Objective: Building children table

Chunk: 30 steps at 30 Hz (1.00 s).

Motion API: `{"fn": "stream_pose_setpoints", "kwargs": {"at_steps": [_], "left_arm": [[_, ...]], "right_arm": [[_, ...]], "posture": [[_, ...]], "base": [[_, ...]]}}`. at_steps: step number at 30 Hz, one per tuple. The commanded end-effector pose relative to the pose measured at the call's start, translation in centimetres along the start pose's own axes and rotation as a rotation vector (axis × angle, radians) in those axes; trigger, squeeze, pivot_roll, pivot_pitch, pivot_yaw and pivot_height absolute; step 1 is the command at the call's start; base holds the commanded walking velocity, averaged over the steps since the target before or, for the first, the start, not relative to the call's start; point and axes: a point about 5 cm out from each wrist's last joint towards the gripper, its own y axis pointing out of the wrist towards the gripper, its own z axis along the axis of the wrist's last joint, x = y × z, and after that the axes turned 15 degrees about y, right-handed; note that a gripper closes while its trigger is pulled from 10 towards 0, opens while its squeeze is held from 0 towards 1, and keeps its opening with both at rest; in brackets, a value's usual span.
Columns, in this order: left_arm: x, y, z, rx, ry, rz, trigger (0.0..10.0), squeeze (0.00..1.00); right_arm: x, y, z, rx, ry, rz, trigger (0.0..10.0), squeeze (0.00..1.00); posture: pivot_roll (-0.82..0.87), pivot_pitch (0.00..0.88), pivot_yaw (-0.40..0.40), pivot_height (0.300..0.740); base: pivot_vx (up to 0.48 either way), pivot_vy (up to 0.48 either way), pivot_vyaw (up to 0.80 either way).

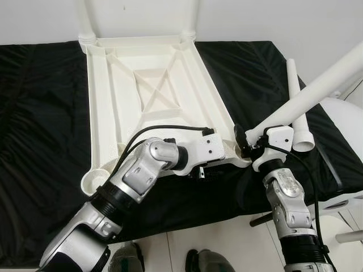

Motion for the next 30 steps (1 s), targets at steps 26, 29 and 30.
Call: {"fn": "stream_pose_setpoints", "kwargs": {"at_steps": [26, 29, 30], "left_arm": [[-2.3, -1.4, -1.9, -0.2, -0.04, 0.201, 0.0, 0.0], [-1.8, -2.1, -2.0, -0.186, -0.013, 0.164, 0.0, 0.0], [-1.7, -2.3, -2.0, -0.186, -0.007, 0.158, 0.0, 0.0]], "right_arm": [[0.5, 0.1, 0.0, -0.036, -0.014, 0.021, 10.0, 0.0], [0.4, 0.6, 0.4, -0.042, -0.018, 0.063, 10.0, 0.0], [0.4, 0.8, 0.5, -0.045, -0.017, 0.073, 10.0, 0.0]], "posture": [[0.0, 0.12, -0.075, 0.74], [0.0, 0.12, -0.077, 0.74], [0.0, 0.12, -0.077, 0.74]], "base": [[0.0, 0.0, 0.0], [0.0, 0.0, 0.0], [0.0, 0.0, 0.0]]}}
